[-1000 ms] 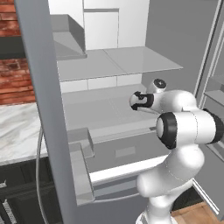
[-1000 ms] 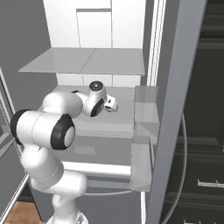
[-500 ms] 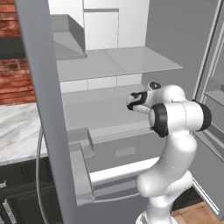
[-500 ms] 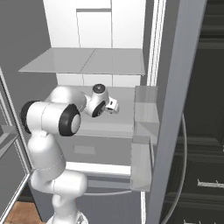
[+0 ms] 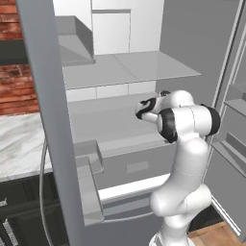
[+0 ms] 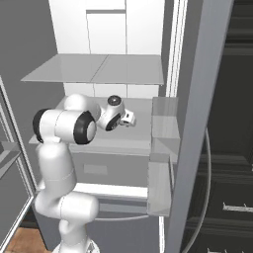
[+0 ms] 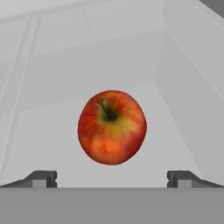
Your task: Retrieve the orange and apple from the fridge and place them into the bowl on the dining table.
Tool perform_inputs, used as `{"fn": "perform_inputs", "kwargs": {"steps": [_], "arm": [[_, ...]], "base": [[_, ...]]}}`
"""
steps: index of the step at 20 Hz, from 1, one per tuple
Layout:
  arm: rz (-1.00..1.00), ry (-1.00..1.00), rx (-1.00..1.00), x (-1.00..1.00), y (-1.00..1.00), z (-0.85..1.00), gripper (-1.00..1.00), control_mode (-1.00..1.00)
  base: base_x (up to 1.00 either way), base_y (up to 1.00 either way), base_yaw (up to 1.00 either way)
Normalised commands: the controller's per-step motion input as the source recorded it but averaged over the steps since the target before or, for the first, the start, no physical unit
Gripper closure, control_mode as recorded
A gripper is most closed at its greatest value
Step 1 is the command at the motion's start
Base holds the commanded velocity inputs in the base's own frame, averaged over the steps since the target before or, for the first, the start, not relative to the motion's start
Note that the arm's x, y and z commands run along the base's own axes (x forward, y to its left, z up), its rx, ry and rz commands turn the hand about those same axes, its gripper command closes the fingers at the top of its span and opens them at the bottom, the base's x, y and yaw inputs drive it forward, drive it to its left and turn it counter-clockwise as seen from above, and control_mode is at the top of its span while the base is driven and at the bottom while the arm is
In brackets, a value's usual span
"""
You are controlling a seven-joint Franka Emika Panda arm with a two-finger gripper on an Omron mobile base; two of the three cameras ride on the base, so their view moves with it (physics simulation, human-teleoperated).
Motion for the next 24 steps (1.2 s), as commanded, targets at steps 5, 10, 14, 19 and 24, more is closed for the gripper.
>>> {"fn": "perform_inputs", "kwargs": {"steps": [5, 10, 14, 19, 24], "arm": [[0.00, 0.00, 0.00, 0.44, -0.02, -0.04, -1.00, -1.00], [0.00, 0.01, 0.00, 0.40, -0.02, -0.15, -1.00, -1.00], [0.00, 0.04, 0.00, 0.30, 0.00, -0.26, -1.00, -1.00], [0.00, 0.07, 0.00, 0.04, 0.00, -0.45, -1.00, -1.00], [0.00, 0.07, 0.00, 0.00, 0.00, -0.65, -1.00, -1.00]], "base": [[0.00, 0.00, 0.00], [0.00, 0.00, 0.00], [0.00, 0.00, 0.00], [0.00, 0.00, 0.00], [0.00, 0.00, 0.00]]}}
